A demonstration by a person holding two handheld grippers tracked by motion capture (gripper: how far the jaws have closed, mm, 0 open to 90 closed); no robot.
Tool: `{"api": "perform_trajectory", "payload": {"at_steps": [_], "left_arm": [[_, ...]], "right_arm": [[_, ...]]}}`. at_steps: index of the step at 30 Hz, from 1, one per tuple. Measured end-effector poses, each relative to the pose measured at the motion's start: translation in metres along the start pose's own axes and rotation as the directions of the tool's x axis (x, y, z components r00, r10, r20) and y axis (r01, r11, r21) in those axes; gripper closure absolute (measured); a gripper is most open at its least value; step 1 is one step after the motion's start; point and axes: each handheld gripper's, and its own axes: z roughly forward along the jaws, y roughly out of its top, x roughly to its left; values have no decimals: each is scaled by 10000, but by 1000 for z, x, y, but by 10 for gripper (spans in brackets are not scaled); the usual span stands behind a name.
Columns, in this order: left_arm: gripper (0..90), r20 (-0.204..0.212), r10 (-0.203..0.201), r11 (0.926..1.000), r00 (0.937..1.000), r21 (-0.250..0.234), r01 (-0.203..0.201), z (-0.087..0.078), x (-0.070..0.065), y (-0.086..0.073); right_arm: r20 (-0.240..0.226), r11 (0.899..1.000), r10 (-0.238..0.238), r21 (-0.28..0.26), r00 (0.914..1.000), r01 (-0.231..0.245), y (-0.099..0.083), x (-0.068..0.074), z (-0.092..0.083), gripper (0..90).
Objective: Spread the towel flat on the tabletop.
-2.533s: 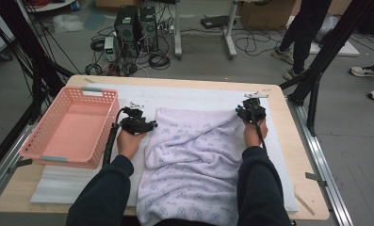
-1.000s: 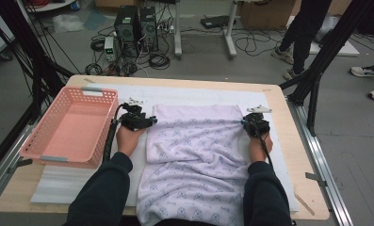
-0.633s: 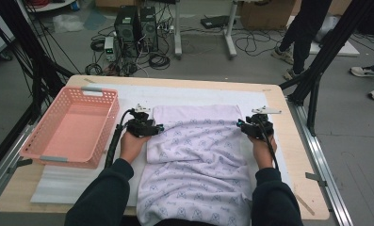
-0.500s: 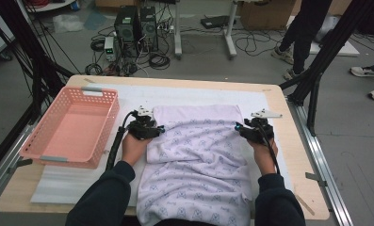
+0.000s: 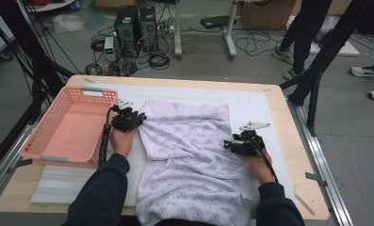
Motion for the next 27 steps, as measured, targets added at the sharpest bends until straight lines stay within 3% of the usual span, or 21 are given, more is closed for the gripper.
{"api": "perform_trajectory", "payload": {"at_steps": [4, 6, 7, 8, 9, 10, 11, 12, 14, 15, 17, 21, 24, 27], "left_arm": [[509, 377, 17, 10000, 9993, 28, -18, -2, -3, -2], [483, 654, -41, 10000, 9979, 28, 39, -4, -5, -2], [474, 781, 19, 10000, 9969, 10, -20, -5, -7, -2], [469, 883, 65, 10000, 9961, -42, -62, -6, -8, -2], [463, 1035, 62, 10000, 9946, -52, -57, -8, -10, -3], [456, 1148, 99, 10000, 9933, -4, -99, -10, -11, -3], [450, 1275, 157, 9999, 9917, 45, -164, -11, -13, -3], [444, 1414, 214, 9997, 9897, 61, -225, -14, -15, -4], [443, 1790, 365, 9991, 9832, 145, -397, -19, -18, -5], [441, 1957, 414, 9985, 9798, 283, -479, -21, -21, -6], [432, 2425, 509, 9966, 9688, 505, -650, -23, -28, -7], [439, 3056, 858, 9935, 9483, 454, -1045, -29, -45, -13], [427, 3211, 1250, 9848, 9387, 749, -1567, -29, -56, -22], [413, 3244, 1612, 9727, 9321, 1078, -2057, -25, -65, -31]], "right_arm": [[187, 10000, -70, -3, 9998, 70, 0, 2, 1, 514], [3, 9997, -223, -20, 9998, 223, 1, 3, 0, 782], [-127, 9993, -368, -67, 9992, 367, 1, 3, 1, 856], [59, 9981, -610, -130, 9981, 610, 2, 4, 1, 863], [769, 9952, -961, -128, 9924, 974, 3, 4, 2, 868], [1641, 9917, -1270, -2, 9782, 1288, 3, 2, 2, 869], [2227, 9920, -1210, -79, 9673, 1259, 1, -4, 3, 869], [2683, 9959, -790, -223, 9601, 882, -1, -11, 3, 868], [2984, 9980, 52, -612, 9544, 137, -3, -23, 0, 856], [3083, 9979, 60, -625, 9513, 140, -3, -23, -2, 840], [2882, 9969, 199, -787, 9574, 29, -3, -24, -6, 757], [2777, 9925, 534, -1209, 9592, -202, -2, -27, -15, 656], [2204, 9873, 844, -1504, 9717, -517, -3, -28, -26, 600], [1879, 9876, 580, -1544, 9805, -289, -4, -27, -36, 582]]}}
